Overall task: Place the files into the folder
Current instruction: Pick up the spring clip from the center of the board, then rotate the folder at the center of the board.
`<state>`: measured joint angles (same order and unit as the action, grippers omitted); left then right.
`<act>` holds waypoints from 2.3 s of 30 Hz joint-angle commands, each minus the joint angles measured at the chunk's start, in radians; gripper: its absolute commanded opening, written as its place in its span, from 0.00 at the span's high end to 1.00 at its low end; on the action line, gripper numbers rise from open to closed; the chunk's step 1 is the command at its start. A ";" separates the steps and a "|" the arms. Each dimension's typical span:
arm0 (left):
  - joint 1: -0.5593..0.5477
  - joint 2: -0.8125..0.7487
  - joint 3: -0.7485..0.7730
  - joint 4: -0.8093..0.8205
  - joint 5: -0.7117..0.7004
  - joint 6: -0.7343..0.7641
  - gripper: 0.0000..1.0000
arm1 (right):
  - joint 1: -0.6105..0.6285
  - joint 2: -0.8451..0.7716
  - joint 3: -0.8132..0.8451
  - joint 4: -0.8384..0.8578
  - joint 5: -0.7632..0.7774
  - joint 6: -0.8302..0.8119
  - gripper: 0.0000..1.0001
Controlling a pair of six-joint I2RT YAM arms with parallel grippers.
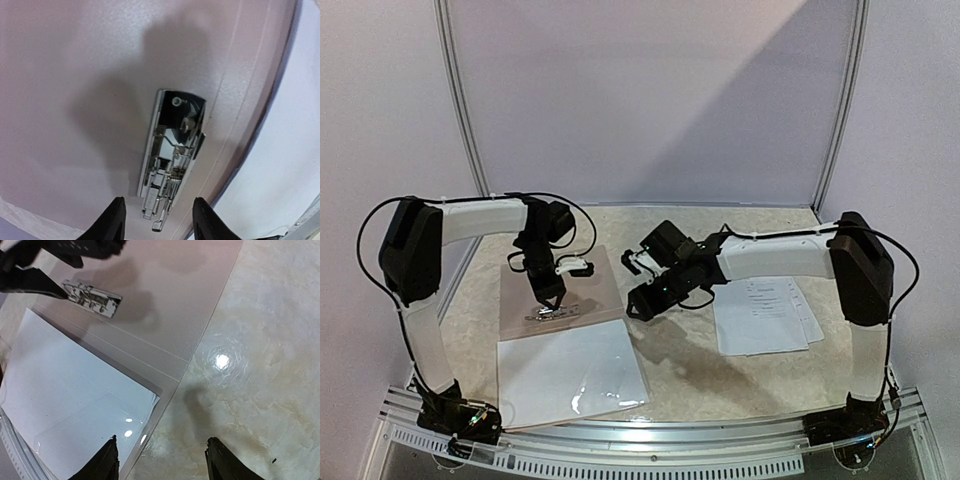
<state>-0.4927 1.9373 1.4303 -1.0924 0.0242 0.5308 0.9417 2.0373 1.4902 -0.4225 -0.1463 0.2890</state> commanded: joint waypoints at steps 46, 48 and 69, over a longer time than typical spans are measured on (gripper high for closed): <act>-0.333 0.195 0.443 -0.199 -0.051 0.645 1.00 | -0.141 -0.478 -0.325 -0.107 0.239 0.260 0.37; -0.365 0.196 0.447 -0.192 -0.095 0.725 1.00 | -0.147 -0.488 -0.330 -0.122 0.245 0.275 0.36; -0.501 0.097 0.214 -0.014 -0.328 1.209 0.88 | -0.345 -0.652 -0.601 0.053 -0.120 0.435 0.24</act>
<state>-0.9451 2.1292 1.6676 -1.1706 -0.2844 1.6550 0.6441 1.3678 1.0004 -0.4965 -0.0471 0.6632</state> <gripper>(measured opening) 0.127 0.755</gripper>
